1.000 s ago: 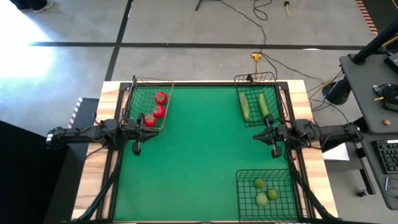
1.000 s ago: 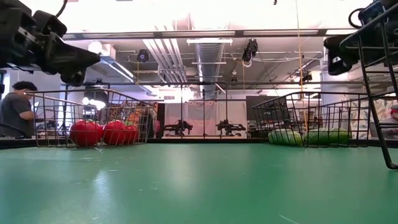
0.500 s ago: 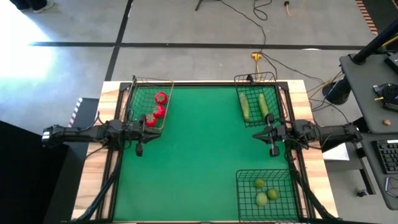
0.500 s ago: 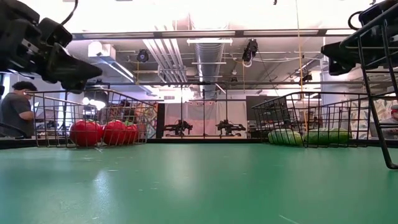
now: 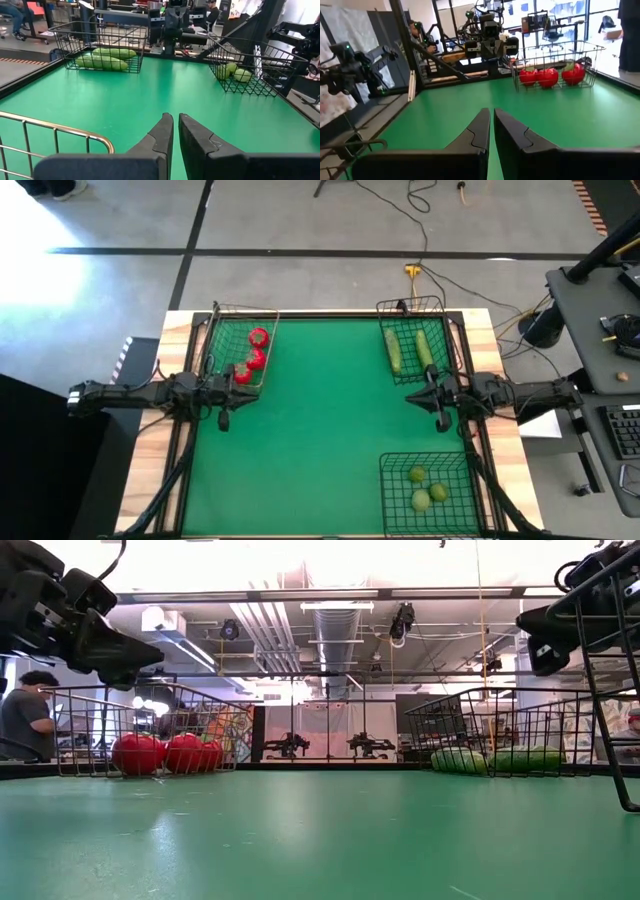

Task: Sort produce into baskets
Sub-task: Return to Home Position

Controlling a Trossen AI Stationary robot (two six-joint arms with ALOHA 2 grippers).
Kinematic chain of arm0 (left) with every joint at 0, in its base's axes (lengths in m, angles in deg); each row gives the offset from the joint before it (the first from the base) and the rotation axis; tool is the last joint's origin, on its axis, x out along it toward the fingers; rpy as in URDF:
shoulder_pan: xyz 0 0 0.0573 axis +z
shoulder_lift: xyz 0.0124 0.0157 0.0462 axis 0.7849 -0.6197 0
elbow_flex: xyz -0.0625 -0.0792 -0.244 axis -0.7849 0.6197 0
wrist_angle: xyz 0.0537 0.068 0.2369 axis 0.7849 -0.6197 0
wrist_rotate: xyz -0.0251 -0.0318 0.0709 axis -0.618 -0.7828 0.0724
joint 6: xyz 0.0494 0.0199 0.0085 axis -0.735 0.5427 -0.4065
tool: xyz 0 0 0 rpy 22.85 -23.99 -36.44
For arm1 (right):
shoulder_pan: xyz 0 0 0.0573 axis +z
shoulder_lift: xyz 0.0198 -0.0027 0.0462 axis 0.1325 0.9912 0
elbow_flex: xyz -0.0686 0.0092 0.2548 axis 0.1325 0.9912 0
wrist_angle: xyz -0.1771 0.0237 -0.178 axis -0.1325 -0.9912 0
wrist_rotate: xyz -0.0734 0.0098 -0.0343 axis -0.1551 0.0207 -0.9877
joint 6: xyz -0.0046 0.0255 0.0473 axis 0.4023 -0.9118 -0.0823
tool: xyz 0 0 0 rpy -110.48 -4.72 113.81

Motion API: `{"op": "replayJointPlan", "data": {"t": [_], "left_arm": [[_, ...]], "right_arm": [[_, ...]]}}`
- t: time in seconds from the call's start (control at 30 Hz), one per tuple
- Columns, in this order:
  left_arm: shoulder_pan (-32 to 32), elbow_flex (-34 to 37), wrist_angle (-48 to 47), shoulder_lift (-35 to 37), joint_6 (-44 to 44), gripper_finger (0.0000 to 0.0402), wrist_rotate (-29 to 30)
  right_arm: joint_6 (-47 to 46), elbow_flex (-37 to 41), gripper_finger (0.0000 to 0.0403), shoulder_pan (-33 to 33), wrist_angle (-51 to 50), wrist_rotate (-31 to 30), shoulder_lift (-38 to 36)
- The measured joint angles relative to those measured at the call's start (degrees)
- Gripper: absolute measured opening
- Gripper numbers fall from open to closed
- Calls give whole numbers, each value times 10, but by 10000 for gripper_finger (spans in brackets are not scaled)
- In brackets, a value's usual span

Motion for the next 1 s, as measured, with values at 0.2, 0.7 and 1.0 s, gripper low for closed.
{"op": "replayJointPlan", "data": {"t": [0.2,0.7,1.0], "left_arm": [[0,-1,1,0,0,13,0],[0,-1,3,-2,0,13,0],[0,-2,3,-3,0,14,0]], "right_arm": [[-8,0,18,0,0,0,0],[-8,0,18,0,0,0,0],[-9,0,18,0,0,0,0]]}}
